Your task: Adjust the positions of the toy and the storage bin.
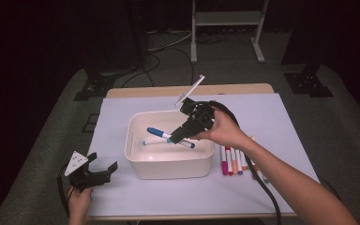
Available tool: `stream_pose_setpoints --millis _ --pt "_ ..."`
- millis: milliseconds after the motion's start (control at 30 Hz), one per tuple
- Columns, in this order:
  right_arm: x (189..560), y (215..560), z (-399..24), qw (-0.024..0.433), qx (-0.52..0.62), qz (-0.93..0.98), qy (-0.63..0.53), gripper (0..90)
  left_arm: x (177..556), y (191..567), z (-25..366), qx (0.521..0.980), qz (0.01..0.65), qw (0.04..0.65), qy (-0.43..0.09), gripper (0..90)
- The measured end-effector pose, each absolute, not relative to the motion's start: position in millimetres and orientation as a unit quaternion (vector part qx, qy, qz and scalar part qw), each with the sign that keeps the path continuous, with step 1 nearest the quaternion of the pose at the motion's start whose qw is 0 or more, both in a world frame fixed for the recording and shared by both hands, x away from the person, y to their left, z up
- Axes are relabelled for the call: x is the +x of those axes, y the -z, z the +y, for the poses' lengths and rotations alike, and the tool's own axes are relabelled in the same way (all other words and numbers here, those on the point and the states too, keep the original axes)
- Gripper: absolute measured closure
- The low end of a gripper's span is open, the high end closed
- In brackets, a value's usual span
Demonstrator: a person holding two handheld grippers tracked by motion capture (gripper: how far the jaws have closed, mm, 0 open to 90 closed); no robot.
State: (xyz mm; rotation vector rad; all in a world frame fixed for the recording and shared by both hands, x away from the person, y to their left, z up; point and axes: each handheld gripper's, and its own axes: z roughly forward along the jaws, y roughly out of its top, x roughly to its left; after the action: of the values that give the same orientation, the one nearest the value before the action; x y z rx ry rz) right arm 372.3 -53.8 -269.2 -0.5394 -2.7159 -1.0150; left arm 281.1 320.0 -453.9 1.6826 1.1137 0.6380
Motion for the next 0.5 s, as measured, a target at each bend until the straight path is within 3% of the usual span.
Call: stream_pose_setpoints --millis 500 --pt "385.2 304.2 -20.8 0.116 -0.162 -0.933 0.301 75.7 280.9 454.0 319.6 0.692 0.458 0.491 -0.263 0.5"
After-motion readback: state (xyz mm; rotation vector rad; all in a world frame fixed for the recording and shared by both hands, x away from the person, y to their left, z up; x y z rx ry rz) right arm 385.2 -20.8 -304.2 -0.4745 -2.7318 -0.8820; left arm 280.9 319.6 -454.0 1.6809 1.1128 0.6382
